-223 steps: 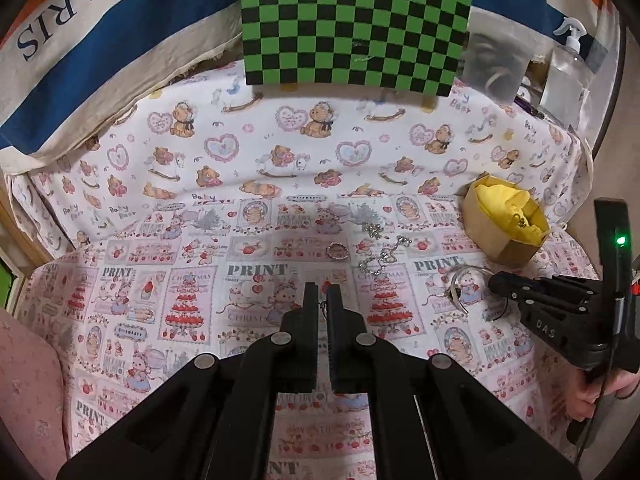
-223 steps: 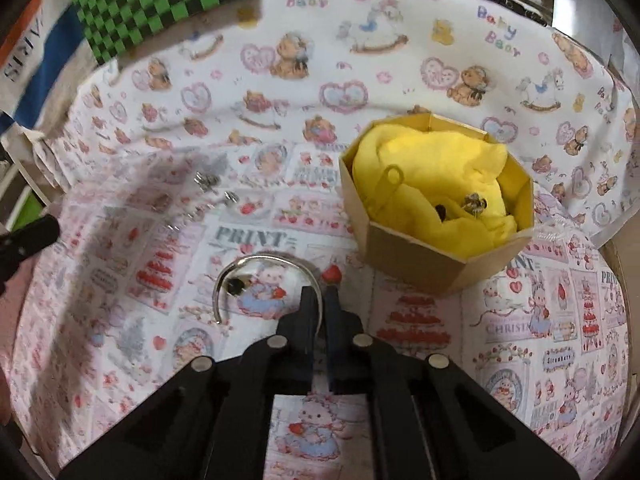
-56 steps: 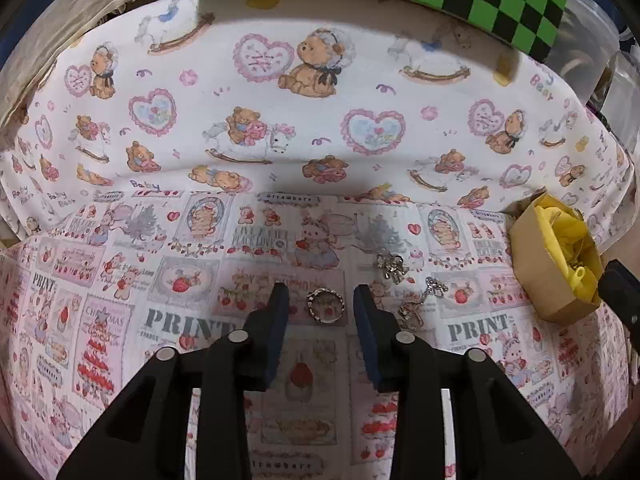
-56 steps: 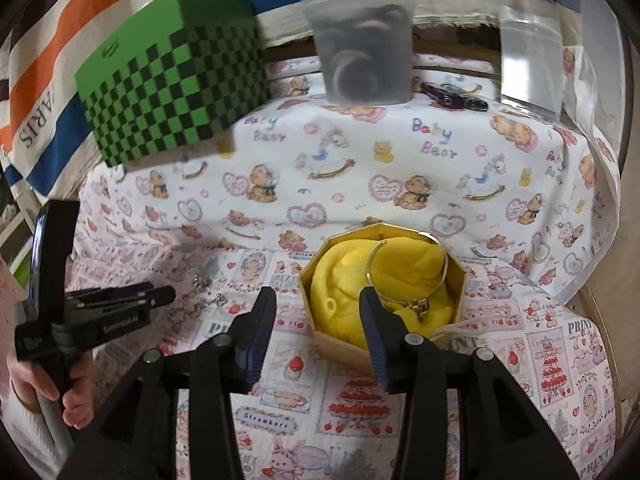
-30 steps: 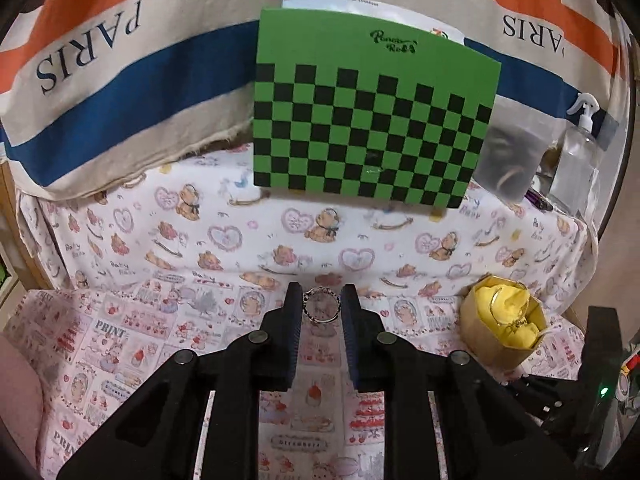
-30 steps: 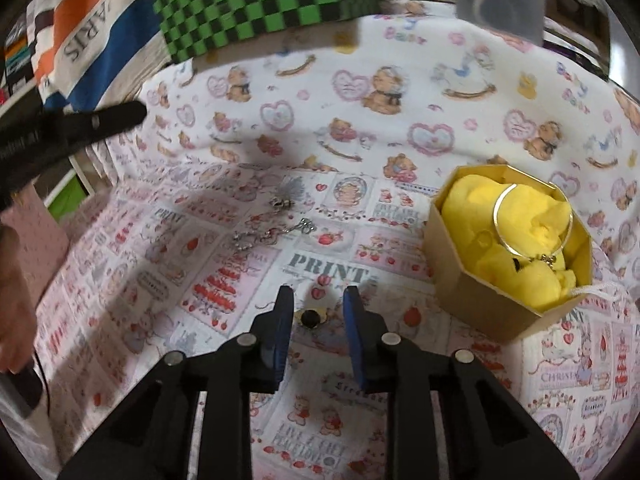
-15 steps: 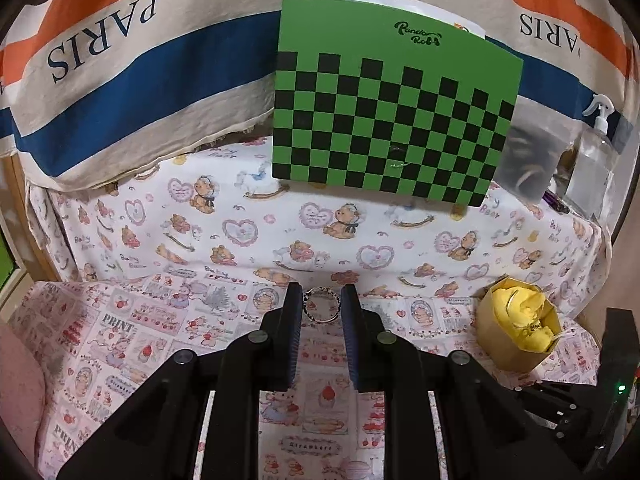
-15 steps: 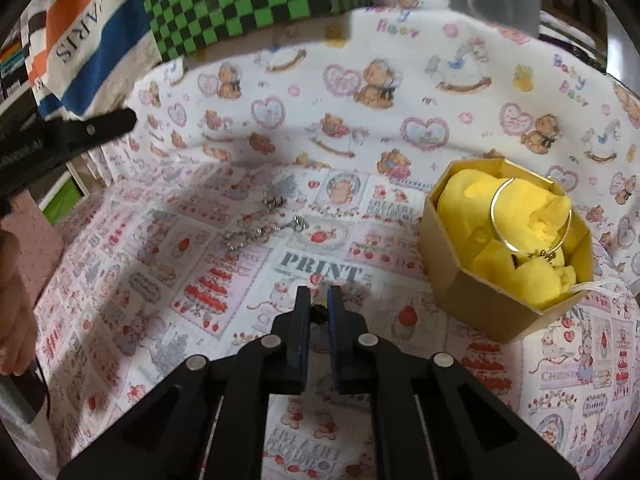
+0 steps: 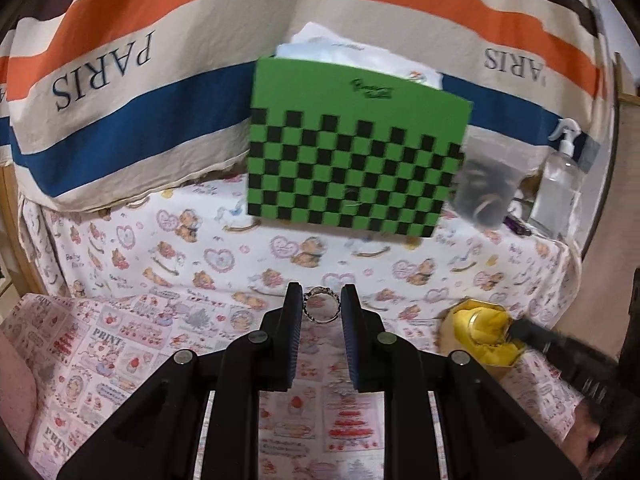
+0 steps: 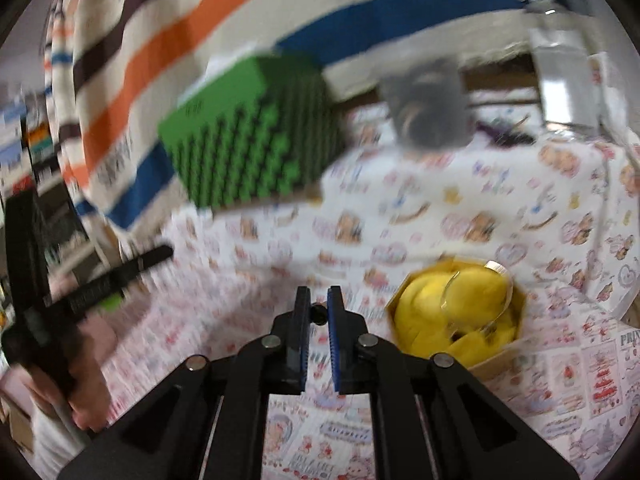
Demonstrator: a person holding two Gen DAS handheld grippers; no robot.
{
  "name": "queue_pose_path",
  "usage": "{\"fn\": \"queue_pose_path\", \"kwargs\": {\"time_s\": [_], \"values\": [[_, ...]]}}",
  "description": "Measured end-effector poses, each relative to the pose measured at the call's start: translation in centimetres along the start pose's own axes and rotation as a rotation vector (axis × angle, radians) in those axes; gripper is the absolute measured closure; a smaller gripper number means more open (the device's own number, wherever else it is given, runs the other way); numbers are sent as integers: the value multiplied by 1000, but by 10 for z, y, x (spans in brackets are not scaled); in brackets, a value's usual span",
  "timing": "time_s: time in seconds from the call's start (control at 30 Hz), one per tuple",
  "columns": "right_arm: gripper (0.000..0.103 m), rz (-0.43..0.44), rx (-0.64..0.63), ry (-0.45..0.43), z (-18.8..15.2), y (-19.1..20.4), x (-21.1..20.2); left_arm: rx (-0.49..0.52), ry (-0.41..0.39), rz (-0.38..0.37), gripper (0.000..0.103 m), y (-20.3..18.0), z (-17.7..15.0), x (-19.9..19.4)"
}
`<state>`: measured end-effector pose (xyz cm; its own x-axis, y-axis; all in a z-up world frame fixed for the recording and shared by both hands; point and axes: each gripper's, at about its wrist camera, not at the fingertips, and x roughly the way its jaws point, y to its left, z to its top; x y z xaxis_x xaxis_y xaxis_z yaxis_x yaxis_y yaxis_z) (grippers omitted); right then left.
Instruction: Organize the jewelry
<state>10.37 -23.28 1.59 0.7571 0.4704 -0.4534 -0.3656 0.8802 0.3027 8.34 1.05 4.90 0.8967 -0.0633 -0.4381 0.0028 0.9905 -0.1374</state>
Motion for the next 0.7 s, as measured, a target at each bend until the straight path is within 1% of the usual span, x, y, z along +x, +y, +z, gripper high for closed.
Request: {"fn": "queue_pose_path", "kwargs": {"time_s": [0.1, 0.2, 0.27, 0.37, 0.43, 0.47, 0.57, 0.6, 0.63, 0.7], "values": [[95, -20, 46, -58, 12, -15, -14, 27, 8, -10, 85, -12, -3, -1], [95, -28, 118, -90, 19, -38, -23, 54, -1, -41, 85, -25, -3, -7], [95, -46, 156, -106, 22, -51, -28, 65, -15, -73, 85, -37, 1, -11], [95, -107, 165, -120, 26, -65, -32, 78, 5, -128, 85, -66, 8, -6], [95, -85, 190, -108, 25, -74, -32, 95, 52, -200, 85, -88, 10, 2], [95, -73, 201, -99, 25, -78, -31, 86, 89, -235, 85, -97, 11, 9], [95, -63, 249, -63, 21, -93, -22, 49, 192, -301, 85, -117, 9, 34], [95, -54, 268, -57, 19, -97, -21, 40, 217, -313, 85, -122, 8, 43], [95, -32, 310, -48, 17, -104, -18, 38, 231, -315, 85, -127, 7, 48], [95, -3, 352, -27, 14, -111, -13, 38, 251, -320, 85, -137, 5, 60]]}}
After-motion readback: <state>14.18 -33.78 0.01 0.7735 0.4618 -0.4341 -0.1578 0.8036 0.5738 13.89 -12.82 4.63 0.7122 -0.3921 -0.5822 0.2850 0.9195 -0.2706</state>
